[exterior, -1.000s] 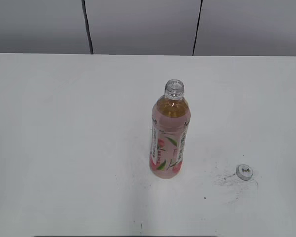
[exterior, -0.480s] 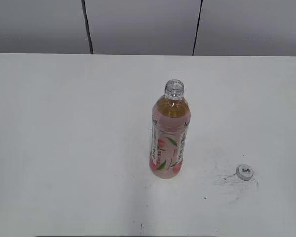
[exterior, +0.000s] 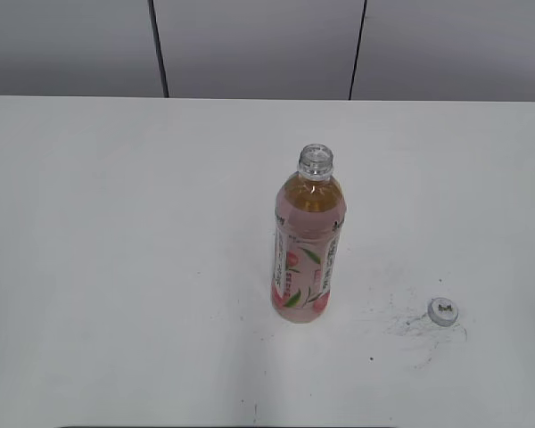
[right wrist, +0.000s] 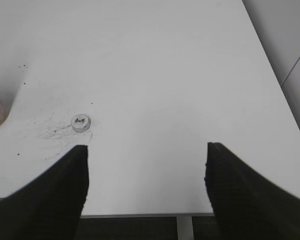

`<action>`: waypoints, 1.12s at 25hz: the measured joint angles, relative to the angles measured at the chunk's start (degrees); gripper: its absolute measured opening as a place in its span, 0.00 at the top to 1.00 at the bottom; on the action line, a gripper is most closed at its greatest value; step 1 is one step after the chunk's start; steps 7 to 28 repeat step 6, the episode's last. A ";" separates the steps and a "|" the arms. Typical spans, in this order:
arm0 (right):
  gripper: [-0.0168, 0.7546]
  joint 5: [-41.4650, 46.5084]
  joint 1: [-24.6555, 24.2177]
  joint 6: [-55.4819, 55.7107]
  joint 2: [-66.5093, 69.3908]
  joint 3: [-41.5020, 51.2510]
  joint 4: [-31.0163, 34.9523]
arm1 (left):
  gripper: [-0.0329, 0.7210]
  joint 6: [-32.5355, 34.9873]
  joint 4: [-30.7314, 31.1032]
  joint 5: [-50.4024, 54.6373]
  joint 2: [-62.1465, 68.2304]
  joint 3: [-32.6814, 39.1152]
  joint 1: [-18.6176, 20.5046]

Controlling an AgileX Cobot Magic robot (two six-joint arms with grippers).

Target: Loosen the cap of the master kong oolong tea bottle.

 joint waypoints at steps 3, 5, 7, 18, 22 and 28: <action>0.27 0.00 0.00 0.00 0.00 0.00 0.00 | 0.64 0.00 0.00 0.00 0.00 0.00 0.00; 0.27 0.00 0.00 0.00 0.00 0.00 0.00 | 0.64 0.00 0.00 0.00 0.00 0.00 0.00; 0.27 0.00 0.00 0.00 0.00 0.00 0.00 | 0.64 0.00 0.00 0.00 0.00 0.00 0.00; 0.27 0.00 0.00 0.00 0.00 0.00 0.00 | 0.64 0.00 0.00 0.00 0.00 0.00 0.00; 0.27 0.00 0.00 0.00 0.00 0.00 0.00 | 0.64 0.00 0.00 0.00 0.00 0.00 0.00; 0.27 0.00 0.00 0.00 0.00 0.00 0.00 | 0.64 0.00 0.00 0.00 0.00 0.00 0.00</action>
